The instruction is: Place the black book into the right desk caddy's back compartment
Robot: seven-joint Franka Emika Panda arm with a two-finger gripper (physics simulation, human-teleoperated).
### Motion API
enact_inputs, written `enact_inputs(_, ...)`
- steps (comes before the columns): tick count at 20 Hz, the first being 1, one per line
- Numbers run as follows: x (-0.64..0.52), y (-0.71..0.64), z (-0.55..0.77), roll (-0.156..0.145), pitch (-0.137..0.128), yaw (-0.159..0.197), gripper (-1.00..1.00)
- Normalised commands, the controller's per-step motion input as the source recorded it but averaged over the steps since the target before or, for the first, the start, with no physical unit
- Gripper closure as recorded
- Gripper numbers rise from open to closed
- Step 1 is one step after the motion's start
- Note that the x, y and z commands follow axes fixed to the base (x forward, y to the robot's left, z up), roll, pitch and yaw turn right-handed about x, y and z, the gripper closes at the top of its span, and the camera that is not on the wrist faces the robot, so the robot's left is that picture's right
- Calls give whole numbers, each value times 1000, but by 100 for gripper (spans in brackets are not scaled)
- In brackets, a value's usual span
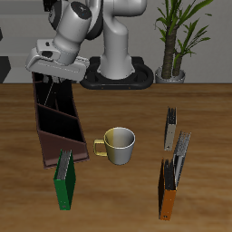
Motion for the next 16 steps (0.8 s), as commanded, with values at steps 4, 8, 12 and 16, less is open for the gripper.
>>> enact_inputs(4, 101, -122, -134, -24, 30, -18, 100)
enact_inputs(8, 84, -57, -100, -22, 18, -3, 100)
enact_inputs(12, 89, -78, -65, -52, 15, -10, -100)
enact_inputs(16, 59, -23, -98, -1, 43, -25, -100)
